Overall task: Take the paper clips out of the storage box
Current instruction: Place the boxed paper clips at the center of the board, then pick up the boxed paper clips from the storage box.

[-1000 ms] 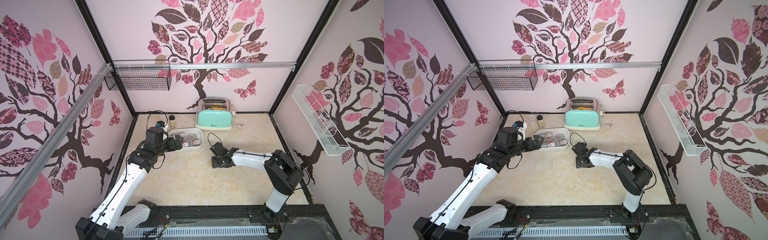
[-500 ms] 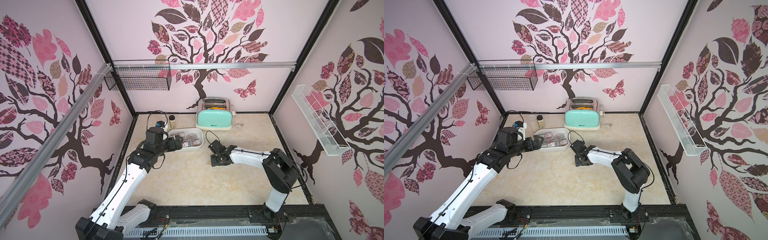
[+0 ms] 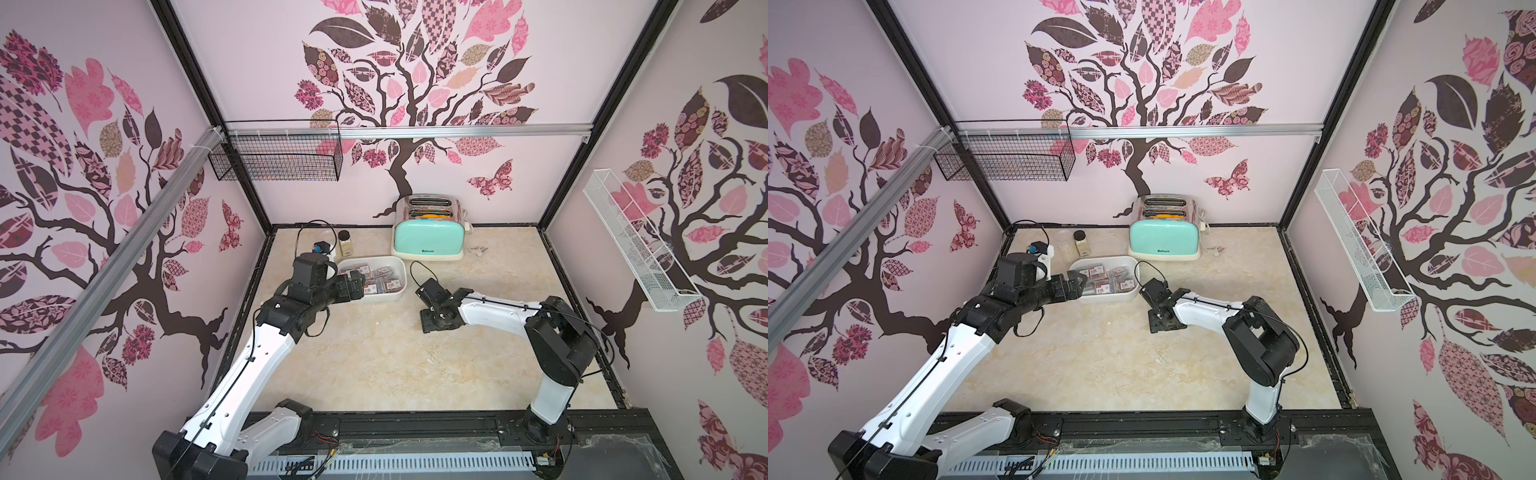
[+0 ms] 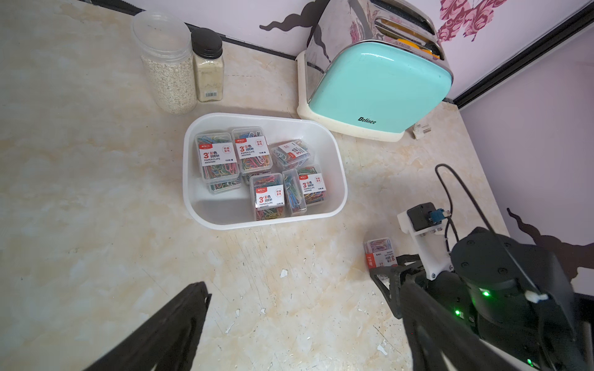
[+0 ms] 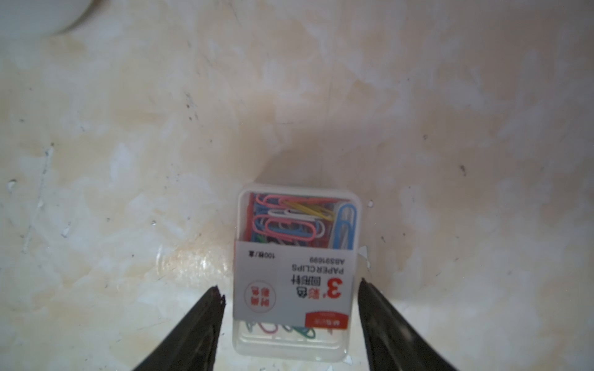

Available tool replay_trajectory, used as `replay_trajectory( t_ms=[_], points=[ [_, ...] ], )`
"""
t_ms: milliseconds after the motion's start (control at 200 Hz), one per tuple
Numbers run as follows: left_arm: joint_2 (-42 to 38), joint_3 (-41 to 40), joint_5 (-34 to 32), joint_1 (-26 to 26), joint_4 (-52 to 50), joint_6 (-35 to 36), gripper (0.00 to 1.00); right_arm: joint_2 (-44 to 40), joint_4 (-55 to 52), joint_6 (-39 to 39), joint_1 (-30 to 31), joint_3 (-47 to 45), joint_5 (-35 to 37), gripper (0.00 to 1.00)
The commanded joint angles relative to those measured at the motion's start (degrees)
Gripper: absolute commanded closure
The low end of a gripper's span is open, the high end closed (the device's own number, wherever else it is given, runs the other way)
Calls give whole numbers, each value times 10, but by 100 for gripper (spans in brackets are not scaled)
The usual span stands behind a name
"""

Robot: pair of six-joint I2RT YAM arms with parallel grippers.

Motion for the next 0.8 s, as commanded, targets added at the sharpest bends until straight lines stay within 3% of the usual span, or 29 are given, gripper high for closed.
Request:
replay_trajectory(
  t_ms=[0, 175, 400, 795],
  points=[
    [30, 43, -9, -2, -40, 19, 2, -46, -42, -20, -3, 39, -8, 22],
    [94, 94, 10, -2, -76, 23, 2, -78, -108, -50, -13, 95, -18, 1],
    [195, 148, 13, -2, -101, 5, 10, -96, -154, -75, -47, 159, -66, 1],
    [361, 238, -9, -1, -121, 13, 24, -95, -194, -103, -75, 232, -78, 1]
  ],
)
